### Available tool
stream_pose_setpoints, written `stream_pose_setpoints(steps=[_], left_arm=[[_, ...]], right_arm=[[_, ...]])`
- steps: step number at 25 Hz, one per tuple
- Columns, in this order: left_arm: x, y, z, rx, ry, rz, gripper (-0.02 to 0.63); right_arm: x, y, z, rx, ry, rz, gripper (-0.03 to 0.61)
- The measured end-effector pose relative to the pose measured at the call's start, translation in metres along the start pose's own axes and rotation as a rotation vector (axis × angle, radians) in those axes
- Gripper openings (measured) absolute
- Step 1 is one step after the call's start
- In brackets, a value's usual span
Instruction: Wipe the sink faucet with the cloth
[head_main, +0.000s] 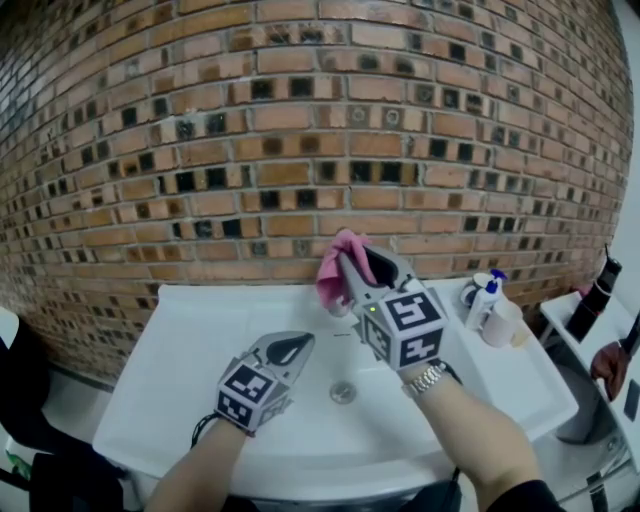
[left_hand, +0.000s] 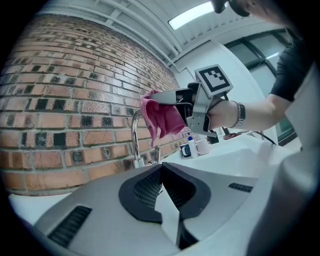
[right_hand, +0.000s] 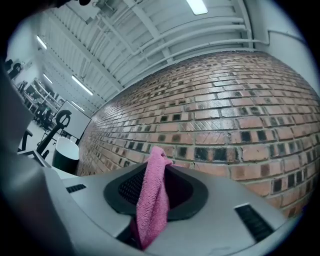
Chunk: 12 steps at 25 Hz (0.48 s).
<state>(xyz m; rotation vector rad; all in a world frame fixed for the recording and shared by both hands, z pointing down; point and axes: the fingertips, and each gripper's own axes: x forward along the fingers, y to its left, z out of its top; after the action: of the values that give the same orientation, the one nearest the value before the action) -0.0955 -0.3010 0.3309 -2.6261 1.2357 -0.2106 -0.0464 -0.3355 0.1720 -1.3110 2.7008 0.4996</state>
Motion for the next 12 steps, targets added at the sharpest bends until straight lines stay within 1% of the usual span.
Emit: stream_pose_setpoints(steps=[12], left_arm=[[0.000, 0.000, -0.006, -0.010, 0.021, 0.005, 0.008]], right_arm=[[0.016, -0.027, 0.007, 0.027, -0.023, -0.041, 0.101]])
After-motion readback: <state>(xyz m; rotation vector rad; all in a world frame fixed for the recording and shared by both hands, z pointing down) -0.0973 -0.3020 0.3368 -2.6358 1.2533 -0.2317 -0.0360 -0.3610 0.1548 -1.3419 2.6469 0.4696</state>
